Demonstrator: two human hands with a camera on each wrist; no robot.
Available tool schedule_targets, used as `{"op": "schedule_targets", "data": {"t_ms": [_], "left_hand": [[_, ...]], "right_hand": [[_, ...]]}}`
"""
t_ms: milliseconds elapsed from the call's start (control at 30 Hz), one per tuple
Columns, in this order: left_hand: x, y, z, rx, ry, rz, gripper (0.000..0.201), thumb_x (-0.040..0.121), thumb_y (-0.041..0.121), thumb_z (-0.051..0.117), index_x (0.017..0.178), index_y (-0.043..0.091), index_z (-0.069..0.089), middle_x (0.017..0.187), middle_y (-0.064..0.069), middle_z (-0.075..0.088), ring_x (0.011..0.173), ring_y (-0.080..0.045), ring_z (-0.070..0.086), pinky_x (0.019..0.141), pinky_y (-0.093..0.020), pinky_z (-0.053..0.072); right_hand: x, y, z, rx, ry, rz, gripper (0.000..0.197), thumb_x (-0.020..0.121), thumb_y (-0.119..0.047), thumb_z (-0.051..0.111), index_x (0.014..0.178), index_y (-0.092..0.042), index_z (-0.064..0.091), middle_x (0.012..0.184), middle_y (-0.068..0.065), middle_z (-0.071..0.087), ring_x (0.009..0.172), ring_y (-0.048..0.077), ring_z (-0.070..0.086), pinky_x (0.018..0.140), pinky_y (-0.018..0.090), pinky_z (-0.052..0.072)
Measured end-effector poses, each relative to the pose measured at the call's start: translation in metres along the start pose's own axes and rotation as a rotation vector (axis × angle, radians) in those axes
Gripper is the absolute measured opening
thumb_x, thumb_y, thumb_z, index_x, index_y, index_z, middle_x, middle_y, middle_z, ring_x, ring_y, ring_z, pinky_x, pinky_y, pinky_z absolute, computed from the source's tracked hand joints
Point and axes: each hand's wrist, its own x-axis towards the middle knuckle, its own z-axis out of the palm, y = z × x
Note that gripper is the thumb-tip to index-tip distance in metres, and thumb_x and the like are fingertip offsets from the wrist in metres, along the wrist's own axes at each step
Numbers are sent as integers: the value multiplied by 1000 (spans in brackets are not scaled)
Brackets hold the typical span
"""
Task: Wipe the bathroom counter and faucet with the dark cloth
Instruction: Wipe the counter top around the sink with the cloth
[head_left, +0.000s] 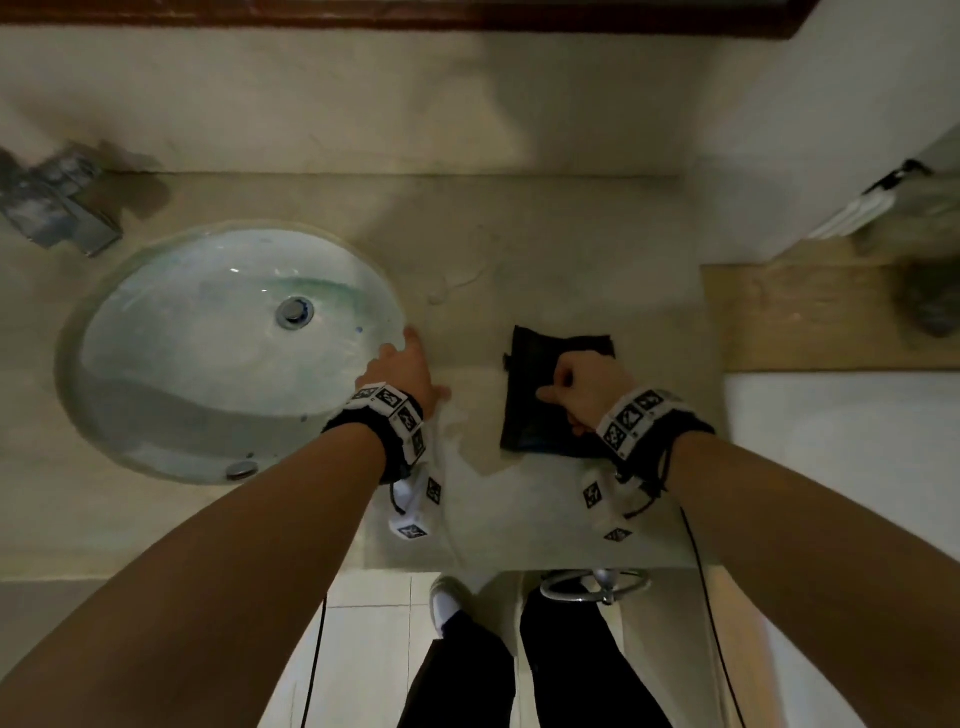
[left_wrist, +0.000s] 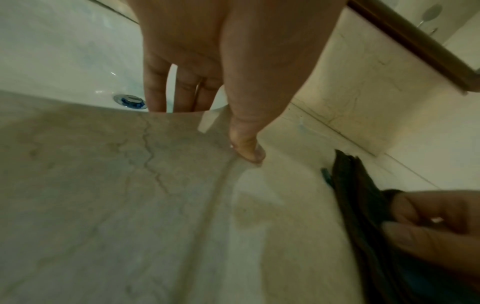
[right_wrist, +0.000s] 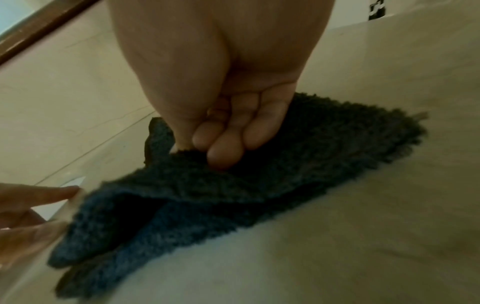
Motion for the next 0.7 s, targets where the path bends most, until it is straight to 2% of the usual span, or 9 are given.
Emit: {"op": "schedule_targets", "data": {"t_ms": [167, 267, 367, 433, 567, 700], "left_hand": [[0, -2, 2, -16, 22, -3, 104, 78, 55, 70, 152, 22, 4, 138, -19, 38, 122, -42, 45, 97, -51, 45], [0, -2, 4, 2, 56, -15, 102, 77, 55, 70, 151, 22, 8, 137, -19, 41, 123, -41, 43, 97, -51, 43], [3, -4, 7, -55, 68, -29, 102, 74, 54, 73, 150, 22, 13, 135, -19, 43, 123, -42, 43, 99, -52, 43], [6, -2, 9, -113, 76, -47, 98, 76, 53, 71, 150, 21, 16, 136, -20, 42, 124, -42, 43, 100, -51, 42], [15, 12, 6, -182, 178, -96, 80, 87, 49, 60, 150, 20, 21, 139, -21, 41, 125, -42, 41, 102, -50, 39], [27, 20, 1, -178, 225, -151, 78, 88, 45, 61, 151, 21, 23, 138, -20, 42, 125, -41, 41, 101, -51, 40]], "right_hand": [[-14, 26, -6, 3, 94, 18, 26, 89, -38, 66, 86, -14, 57, 64, 5, 66, 47, 16, 64, 39, 20, 42], [-5, 30, -13, 48, 140, 42, 25, 88, -36, 68, 83, -15, 57, 63, 6, 67, 45, 17, 64, 38, 21, 43], [9, 38, -18, 115, 233, 67, 28, 87, -35, 70, 76, -15, 54, 61, 6, 65, 41, 17, 62, 39, 22, 45], [20, 41, -25, 151, 277, 64, 29, 87, -34, 70, 78, -12, 56, 61, 8, 65, 43, 18, 62, 39, 23, 47], [45, 41, -48, 221, 298, 89, 25, 85, -35, 71, 80, -14, 59, 60, 7, 67, 42, 20, 64, 38, 24, 47], [79, 35, -71, 282, 301, 102, 25, 86, -33, 72, 83, -12, 58, 59, 10, 65, 37, 20, 60, 34, 23, 44]]}}
